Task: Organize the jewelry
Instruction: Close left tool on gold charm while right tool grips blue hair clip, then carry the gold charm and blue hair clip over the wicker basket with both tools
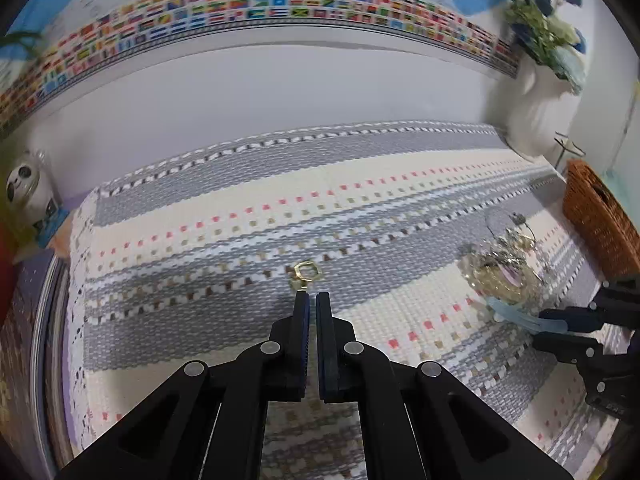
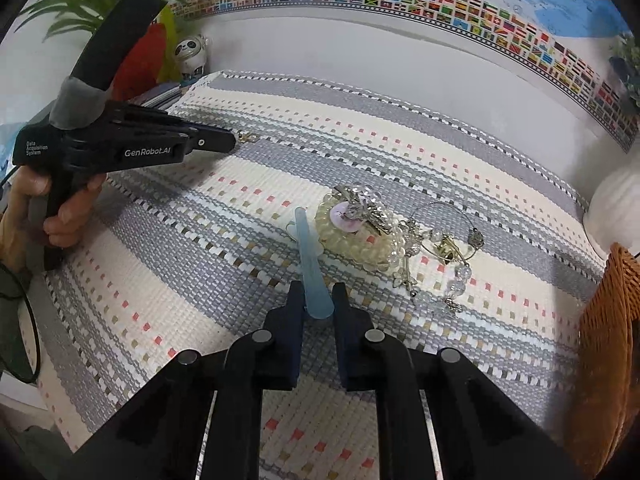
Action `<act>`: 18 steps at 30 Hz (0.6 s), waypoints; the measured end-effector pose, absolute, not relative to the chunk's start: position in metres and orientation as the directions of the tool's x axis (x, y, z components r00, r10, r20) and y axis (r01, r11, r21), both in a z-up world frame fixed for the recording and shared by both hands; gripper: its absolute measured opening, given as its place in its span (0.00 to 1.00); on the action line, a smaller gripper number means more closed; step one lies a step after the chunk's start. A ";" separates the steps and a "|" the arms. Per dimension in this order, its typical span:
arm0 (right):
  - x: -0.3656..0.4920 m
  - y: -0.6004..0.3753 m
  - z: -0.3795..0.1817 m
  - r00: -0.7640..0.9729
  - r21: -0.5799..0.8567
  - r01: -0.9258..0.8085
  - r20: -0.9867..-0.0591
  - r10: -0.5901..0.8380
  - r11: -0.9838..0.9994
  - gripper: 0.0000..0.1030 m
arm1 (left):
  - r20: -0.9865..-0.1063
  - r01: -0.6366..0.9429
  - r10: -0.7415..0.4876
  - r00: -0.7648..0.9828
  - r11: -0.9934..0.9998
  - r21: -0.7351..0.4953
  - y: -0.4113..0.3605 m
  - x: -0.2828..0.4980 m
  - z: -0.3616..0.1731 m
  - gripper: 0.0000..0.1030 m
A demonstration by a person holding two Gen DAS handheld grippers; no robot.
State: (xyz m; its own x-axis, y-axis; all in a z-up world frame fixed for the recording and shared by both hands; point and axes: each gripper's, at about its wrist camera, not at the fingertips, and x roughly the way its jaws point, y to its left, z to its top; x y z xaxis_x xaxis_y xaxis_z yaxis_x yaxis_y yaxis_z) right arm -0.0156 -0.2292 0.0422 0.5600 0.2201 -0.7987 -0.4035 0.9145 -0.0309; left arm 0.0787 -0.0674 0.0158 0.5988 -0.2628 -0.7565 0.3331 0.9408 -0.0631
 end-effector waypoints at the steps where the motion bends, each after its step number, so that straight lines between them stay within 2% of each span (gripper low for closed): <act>1: -0.016 -0.230 0.042 0.557 -0.027 -0.403 -0.801 0.222 0.915 0.14 | -0.757 0.315 -0.247 0.605 0.947 -0.058 -0.063 0.079 0.016 0.03; 4: -0.014 -0.233 0.042 0.547 -0.011 -0.401 -0.805 0.230 0.916 0.15 | -0.775 0.310 -0.244 0.583 0.948 -0.065 -0.059 0.083 0.012 0.06; 6: -0.014 -0.235 0.042 0.542 0.000 -0.407 -0.805 0.241 0.914 0.15 | -0.775 0.336 -0.245 0.582 0.941 -0.046 -0.064 0.084 0.011 0.12; 8: -0.013 -0.236 0.042 0.537 0.008 -0.411 -0.806 0.249 0.912 0.15 | -0.776 0.356 -0.240 0.583 0.934 -0.022 -0.071 0.084 0.011 0.26; 10: -0.012 -0.236 0.042 0.531 0.019 -0.414 -0.807 0.258 0.910 0.15 | -0.780 0.352 -0.223 0.585 0.936 -0.003 -0.075 0.086 0.011 0.34; 11: -0.013 -0.236 0.042 0.530 0.021 -0.415 -0.807 0.261 0.910 0.15 | -0.782 0.350 -0.222 0.583 0.937 -0.005 -0.075 0.088 0.011 0.35; 15: -0.014 -0.235 0.042 0.528 0.023 -0.422 -0.806 0.267 0.906 0.15 | -0.782 0.342 -0.235 0.577 0.939 -0.029 -0.074 0.097 0.011 0.35; 16: -0.014 -0.234 0.042 0.528 0.021 -0.424 -0.806 0.266 0.906 0.15 | -0.781 0.341 -0.234 0.579 0.940 -0.028 -0.074 0.098 0.011 0.31; 17: -0.014 -0.234 0.042 0.530 0.017 -0.425 -0.806 0.263 0.905 0.15 | -0.778 0.340 -0.232 0.583 0.940 -0.025 -0.075 0.099 0.011 0.19; 18: -0.014 -0.233 0.042 0.531 0.014 -0.425 -0.806 0.262 0.905 0.15 | -0.776 0.343 -0.235 0.585 0.939 -0.025 -0.075 0.100 0.011 0.13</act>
